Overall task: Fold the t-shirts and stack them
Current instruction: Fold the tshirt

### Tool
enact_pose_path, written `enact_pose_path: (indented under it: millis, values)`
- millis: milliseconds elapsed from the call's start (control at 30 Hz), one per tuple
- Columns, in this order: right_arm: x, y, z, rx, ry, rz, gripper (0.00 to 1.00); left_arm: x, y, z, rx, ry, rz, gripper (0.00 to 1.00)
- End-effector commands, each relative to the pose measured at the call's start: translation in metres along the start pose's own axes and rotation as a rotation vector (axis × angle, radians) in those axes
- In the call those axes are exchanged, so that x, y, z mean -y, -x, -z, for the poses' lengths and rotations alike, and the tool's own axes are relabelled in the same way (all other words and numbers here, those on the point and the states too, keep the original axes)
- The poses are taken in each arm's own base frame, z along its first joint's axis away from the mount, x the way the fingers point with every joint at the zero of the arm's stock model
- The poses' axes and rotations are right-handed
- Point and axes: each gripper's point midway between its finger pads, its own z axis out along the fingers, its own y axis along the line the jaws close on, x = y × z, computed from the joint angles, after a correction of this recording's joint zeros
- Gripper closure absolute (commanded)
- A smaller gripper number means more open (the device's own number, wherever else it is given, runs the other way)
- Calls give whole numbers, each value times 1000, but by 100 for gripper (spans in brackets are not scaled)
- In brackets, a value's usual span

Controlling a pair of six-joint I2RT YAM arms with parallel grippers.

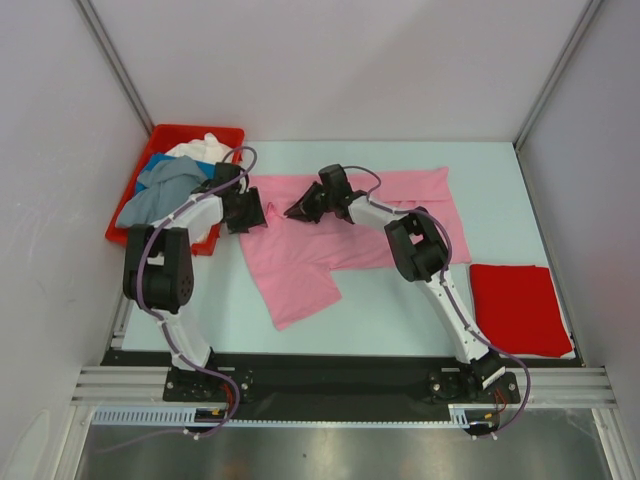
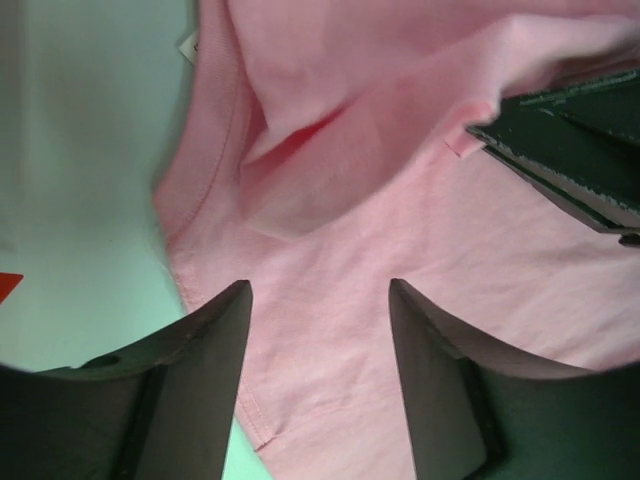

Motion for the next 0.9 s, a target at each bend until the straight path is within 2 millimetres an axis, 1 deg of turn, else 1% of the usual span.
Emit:
enact_pose_path:
  millis: [0,67,100,133,167,200,267,300,367,400,433,567,600,667,700,800,833,867]
  values:
    - [-18,4,4,22,20,16,86,-3,13,-4,28,33,-11,39]
    - [-24,4,9,18,26,27,94,-1,15,-1,46,27,-14,41]
    - [-32,6,15,21,35,33,95,-3,13,-2,43,30,-17,41]
    - [-33,5,17,18,27,30,97,-3,13,-2,43,30,-15,41]
    - [-37,3,21,7,33,30,98,-3,12,-4,37,31,-15,41]
    - [-39,5,24,5,34,26,99,-3,12,-4,34,30,-16,40]
    - [-43,1,31,-23,28,11,100,-2,10,-5,29,35,-27,39]
    - [-43,1,34,-31,26,5,100,-3,9,-4,26,42,-28,39]
    - [-48,-4,43,-57,21,16,100,-3,11,0,40,45,-29,40]
    - [-49,-6,46,-64,15,24,100,-4,8,0,38,44,-27,40]
    - [-49,-9,52,-76,0,37,100,-3,8,2,40,40,-27,41]
    - [-43,-16,65,-109,-35,21,100,3,7,11,47,6,-22,41]
    - [-38,-19,67,-121,-56,9,100,4,6,13,44,0,-19,41]
    - [-36,-24,70,-143,-70,13,100,5,4,14,28,-7,-18,41]
    - [-31,-26,72,-151,-91,9,100,5,3,15,15,-5,-18,41]
    - [-23,-27,78,-153,-121,13,100,3,0,19,7,-1,-16,40]
    - [-20,-26,79,-151,-134,10,100,3,1,24,17,-4,-15,40]
    - [-17,-24,81,-149,-142,21,100,1,-3,23,9,-4,-13,41]
